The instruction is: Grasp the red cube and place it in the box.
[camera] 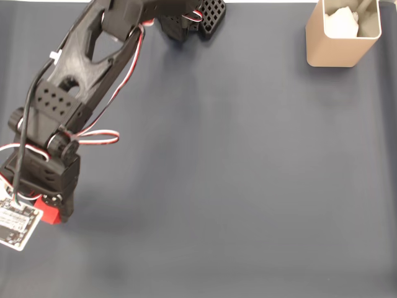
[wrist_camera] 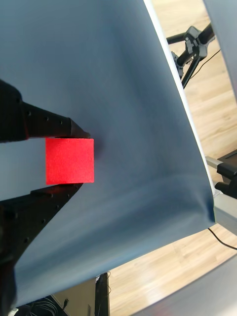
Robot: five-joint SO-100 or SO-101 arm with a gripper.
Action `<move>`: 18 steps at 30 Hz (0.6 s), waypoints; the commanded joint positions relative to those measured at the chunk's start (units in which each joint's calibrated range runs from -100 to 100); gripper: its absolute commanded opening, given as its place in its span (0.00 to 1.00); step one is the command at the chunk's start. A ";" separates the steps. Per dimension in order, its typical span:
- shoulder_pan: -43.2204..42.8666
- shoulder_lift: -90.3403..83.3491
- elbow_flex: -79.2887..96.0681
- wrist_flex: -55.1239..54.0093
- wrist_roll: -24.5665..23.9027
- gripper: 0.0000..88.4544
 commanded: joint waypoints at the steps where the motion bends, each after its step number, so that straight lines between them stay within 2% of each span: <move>1: -1.56 -12.17 5.75 0.18 0.39 0.00; 18: -11.71 -44.84 36.78 2.07 0.88 0.00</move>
